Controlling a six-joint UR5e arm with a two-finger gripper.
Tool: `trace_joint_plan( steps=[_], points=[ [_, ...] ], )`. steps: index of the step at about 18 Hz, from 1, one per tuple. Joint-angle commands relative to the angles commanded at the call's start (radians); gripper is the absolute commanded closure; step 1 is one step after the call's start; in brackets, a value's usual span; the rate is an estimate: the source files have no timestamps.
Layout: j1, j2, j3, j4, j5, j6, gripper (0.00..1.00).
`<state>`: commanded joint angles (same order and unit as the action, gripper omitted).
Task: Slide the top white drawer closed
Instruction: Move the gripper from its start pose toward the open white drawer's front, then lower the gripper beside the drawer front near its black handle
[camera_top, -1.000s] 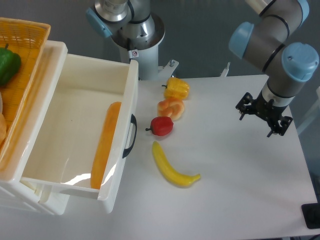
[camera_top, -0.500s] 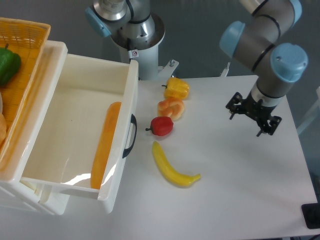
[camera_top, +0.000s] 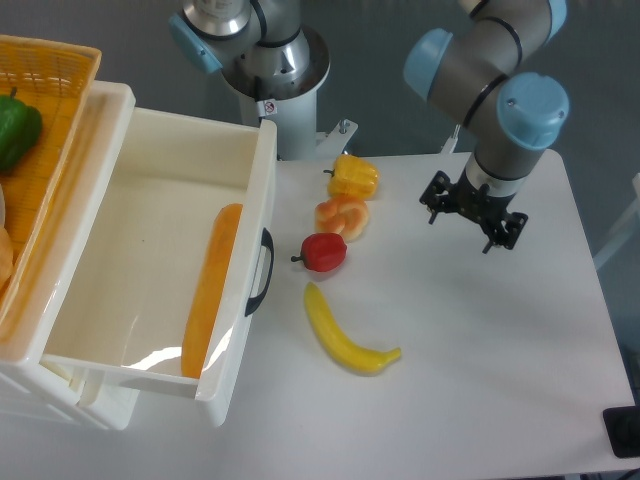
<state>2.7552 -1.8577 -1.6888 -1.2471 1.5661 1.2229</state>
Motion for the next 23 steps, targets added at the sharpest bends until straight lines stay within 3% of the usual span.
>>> trace_joint_plan(
  steps=[4, 8, 11, 13, 19, 23],
  points=[
    [-0.043, -0.008, -0.005, -0.005, 0.014, -0.066, 0.03],
    [-0.080, -0.009, -0.005, -0.026, -0.020, -0.157, 0.43],
    [-0.088, 0.000, -0.003, -0.054, -0.104, -0.222, 0.84],
    [-0.091, 0.003, 0.006, -0.099, -0.138, -0.238, 0.99],
    [-0.108, 0.003, 0.057, -0.224, -0.320, -0.304, 1.00],
    [-0.134, 0.002, 0.096, -0.233, -0.434, -0.407, 1.00]
  ],
)
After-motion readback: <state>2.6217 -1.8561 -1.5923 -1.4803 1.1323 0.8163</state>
